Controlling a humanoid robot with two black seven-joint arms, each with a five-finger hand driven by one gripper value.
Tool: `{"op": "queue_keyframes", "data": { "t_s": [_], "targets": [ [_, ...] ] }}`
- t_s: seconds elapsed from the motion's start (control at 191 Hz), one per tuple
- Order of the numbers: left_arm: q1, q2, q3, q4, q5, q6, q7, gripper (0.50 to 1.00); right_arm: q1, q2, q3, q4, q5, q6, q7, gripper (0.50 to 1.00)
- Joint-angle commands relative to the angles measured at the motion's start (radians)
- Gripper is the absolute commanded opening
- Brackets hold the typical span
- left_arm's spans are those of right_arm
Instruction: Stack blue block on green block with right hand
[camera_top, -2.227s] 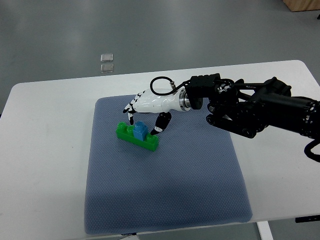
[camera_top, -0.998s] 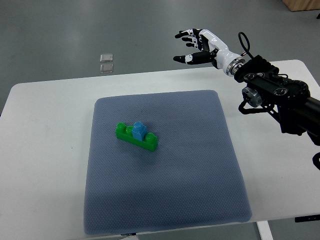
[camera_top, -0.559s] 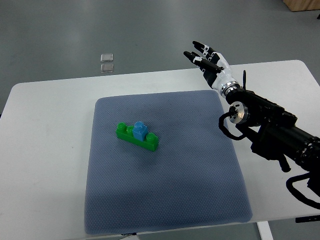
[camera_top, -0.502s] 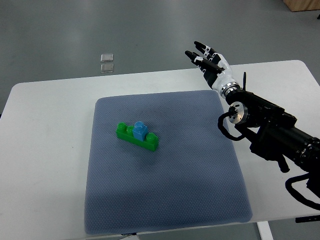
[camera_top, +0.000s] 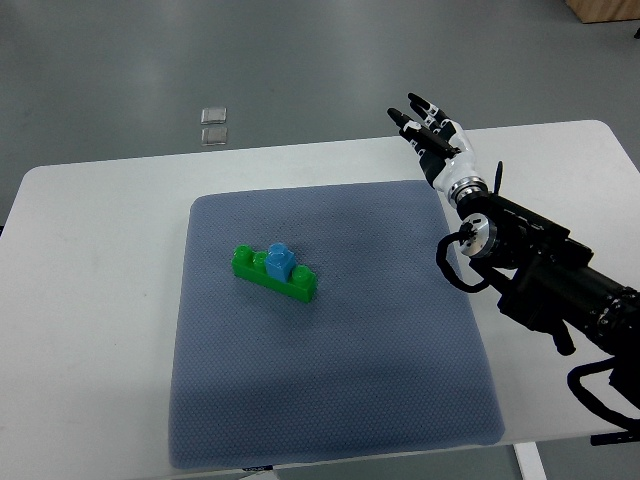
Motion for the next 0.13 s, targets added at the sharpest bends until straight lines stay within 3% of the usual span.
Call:
{"op": "queue_keyframes", "data": {
  "t_s": [0.0,0.125],
  "targets": [
    [-0.001,0.0,0.0,0.0,0.0,0.0,0.0,1.0,-0.009,-0.002,0.0,-0.003,0.0,0.001,0.004,0.911],
    [-0.001,0.0,0.0,0.0,0.0,0.0,0.0,1.0,-0.015,-0.005,0.0,-0.006,0.0,0.002,0.005,0.911]
  ]
}}
